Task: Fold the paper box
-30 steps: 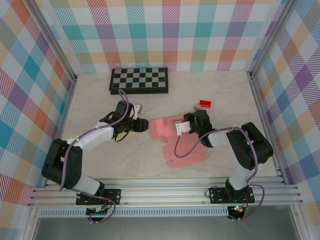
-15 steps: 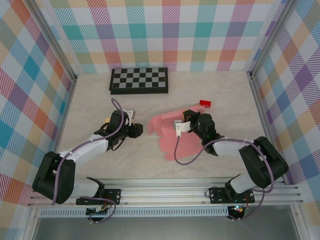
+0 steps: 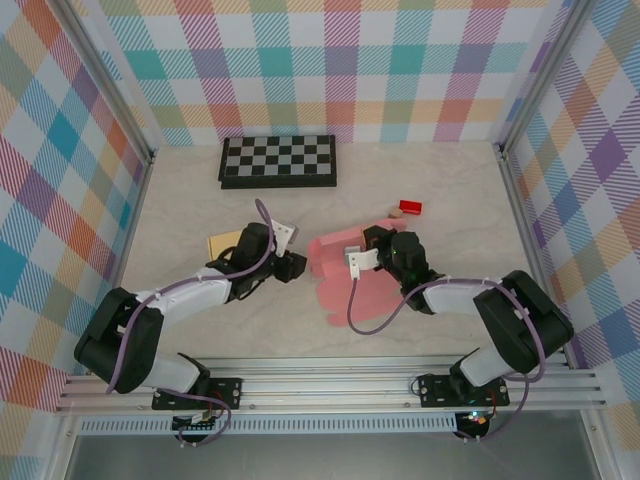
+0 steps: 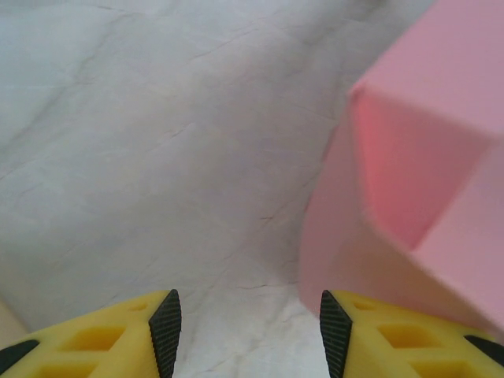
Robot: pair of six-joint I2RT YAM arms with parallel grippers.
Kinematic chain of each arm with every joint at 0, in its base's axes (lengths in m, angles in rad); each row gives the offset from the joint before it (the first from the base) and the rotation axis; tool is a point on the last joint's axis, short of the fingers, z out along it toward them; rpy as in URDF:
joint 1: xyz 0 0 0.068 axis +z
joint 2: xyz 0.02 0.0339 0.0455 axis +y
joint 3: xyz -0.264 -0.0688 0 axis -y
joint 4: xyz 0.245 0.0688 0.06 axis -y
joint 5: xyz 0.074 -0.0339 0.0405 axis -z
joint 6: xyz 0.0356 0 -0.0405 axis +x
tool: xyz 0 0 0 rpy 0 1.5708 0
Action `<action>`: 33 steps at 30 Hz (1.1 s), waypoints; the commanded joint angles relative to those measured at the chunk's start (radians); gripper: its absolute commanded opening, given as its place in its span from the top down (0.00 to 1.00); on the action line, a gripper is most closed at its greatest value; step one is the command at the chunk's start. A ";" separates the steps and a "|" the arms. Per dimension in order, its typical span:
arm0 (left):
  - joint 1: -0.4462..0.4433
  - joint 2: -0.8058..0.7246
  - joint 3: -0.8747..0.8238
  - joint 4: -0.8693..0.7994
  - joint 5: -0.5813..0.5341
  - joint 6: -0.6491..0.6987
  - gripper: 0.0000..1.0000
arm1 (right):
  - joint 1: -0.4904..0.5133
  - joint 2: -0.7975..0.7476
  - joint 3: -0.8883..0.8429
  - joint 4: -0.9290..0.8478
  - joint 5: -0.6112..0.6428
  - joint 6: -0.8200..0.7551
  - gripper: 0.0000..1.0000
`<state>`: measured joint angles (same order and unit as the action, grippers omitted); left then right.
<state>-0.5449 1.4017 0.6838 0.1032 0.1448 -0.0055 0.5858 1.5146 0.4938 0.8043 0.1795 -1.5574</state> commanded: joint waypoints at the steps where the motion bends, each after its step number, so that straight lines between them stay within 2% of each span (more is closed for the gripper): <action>1: -0.019 0.018 -0.012 0.026 0.025 0.034 0.48 | 0.025 0.029 -0.025 0.050 0.034 -0.009 1.00; 12: -0.081 0.074 0.010 0.032 0.032 0.008 0.47 | 0.064 0.050 -0.047 0.057 0.100 -0.013 1.00; 22: -0.131 0.082 -0.007 0.090 -0.042 -0.092 0.44 | 0.099 0.050 -0.064 0.049 0.151 -0.030 1.00; 26: -0.131 0.082 0.007 0.062 -0.097 -0.111 0.42 | 0.108 0.046 -0.066 0.042 0.158 -0.034 1.00; 33: -0.132 0.089 0.013 0.088 -0.113 -0.245 0.38 | 0.111 0.050 -0.064 0.036 0.164 -0.035 1.00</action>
<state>-0.6670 1.4807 0.6834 0.1349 0.0605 -0.1680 0.6796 1.5497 0.4465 0.8524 0.3561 -1.5730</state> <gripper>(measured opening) 0.619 0.048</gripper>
